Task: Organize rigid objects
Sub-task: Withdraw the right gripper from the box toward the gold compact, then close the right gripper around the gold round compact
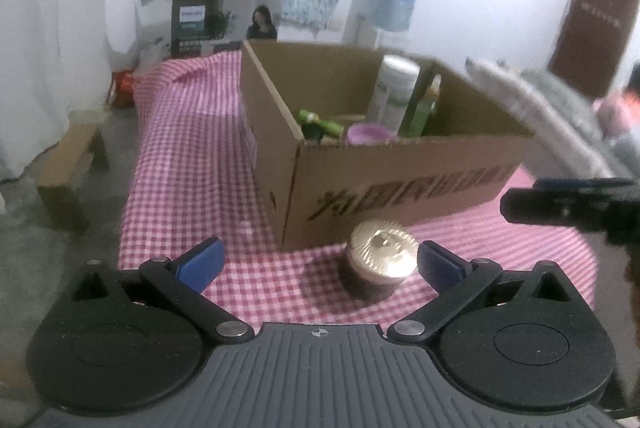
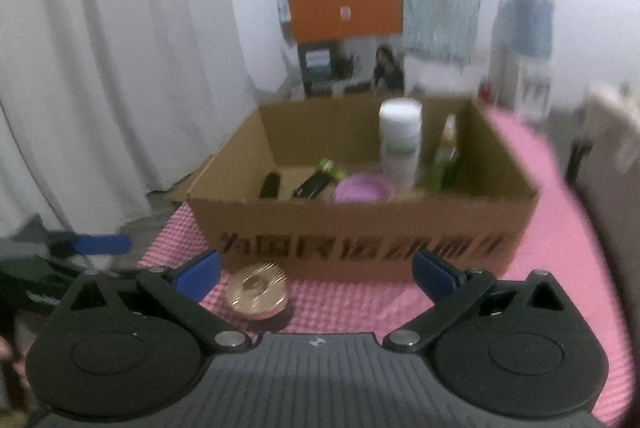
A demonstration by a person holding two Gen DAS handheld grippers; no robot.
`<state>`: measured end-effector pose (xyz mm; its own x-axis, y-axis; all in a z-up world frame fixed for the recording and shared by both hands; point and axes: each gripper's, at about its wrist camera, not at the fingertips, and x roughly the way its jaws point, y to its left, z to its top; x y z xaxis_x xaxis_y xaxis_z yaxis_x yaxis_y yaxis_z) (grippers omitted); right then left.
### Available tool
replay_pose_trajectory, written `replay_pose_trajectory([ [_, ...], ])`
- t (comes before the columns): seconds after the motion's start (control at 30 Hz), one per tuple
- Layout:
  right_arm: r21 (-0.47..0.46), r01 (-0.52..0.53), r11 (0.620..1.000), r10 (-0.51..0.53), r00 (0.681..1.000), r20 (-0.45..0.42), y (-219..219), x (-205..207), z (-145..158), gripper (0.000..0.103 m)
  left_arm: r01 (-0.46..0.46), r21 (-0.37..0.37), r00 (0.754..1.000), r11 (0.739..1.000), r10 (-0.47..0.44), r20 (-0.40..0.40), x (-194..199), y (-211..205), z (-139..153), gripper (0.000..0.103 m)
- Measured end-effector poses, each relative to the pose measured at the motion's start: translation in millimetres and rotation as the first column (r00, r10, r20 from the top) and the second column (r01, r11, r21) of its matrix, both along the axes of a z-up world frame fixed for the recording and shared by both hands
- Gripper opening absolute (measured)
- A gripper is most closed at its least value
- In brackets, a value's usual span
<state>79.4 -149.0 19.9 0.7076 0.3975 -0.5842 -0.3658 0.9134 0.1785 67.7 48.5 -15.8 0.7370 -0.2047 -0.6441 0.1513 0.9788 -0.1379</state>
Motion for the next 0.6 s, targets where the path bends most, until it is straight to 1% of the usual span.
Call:
replay_pose_trajectory([
  [0.03,0.039,-0.005,0.999,0.007,0.999,-0.042,-1,7,-8,0.103,0.007,0.034,1.0,0.999,-0.007,-0.004,3,-5,-5,0.103],
  [0.1,0.087,-0.007,0.996,0.015,0.995,-0.096,-3,16,-19,0.103,0.027,0.086,1.0,0.996,-0.027,-0.006,8,-16,-12,0.103],
  [0.17,0.109,-0.001,0.994,0.017,0.99,-0.143,-1,25,-30,0.103,0.057,0.13,0.998,0.99,-0.055,-0.022,13,-26,-19,0.103],
  [0.23,0.128,0.001,0.992,0.022,0.983,-0.18,2,33,-38,0.103,0.088,0.146,0.996,0.985,-0.084,-0.033,16,-33,-25,0.102],
  [0.33,0.156,0.0,0.988,0.035,0.974,-0.225,7,39,-47,0.103,0.13,0.145,0.991,0.981,-0.124,-0.047,21,-42,-30,0.1],
  [0.43,0.166,-0.005,0.986,0.046,0.968,-0.245,12,44,-52,0.102,0.15,0.158,0.988,0.976,-0.142,-0.061,25,-48,-35,0.093],
  [0.5,0.18,-0.006,0.984,0.054,0.963,-0.264,14,49,-56,0.098,0.158,0.161,0.986,0.974,-0.147,-0.077,28,-53,-37,0.081],
  [0.53,0.188,-0.005,0.982,0.058,0.959,-0.278,14,52,-59,0.097,0.162,0.158,0.985,0.974,-0.15,-0.087,30,-54,-38,0.077],
  [0.57,0.197,-0.004,0.98,0.062,0.956,-0.288,15,54,-60,0.093,0.166,0.151,0.984,0.974,-0.153,-0.094,30,-55,-40,0.073],
  [0.6,0.206,-0.005,0.979,0.067,0.952,-0.297,15,56,-62,0.086,0.17,0.144,0.983,0.975,-0.157,-0.1,31,-55,-40,0.069],
])
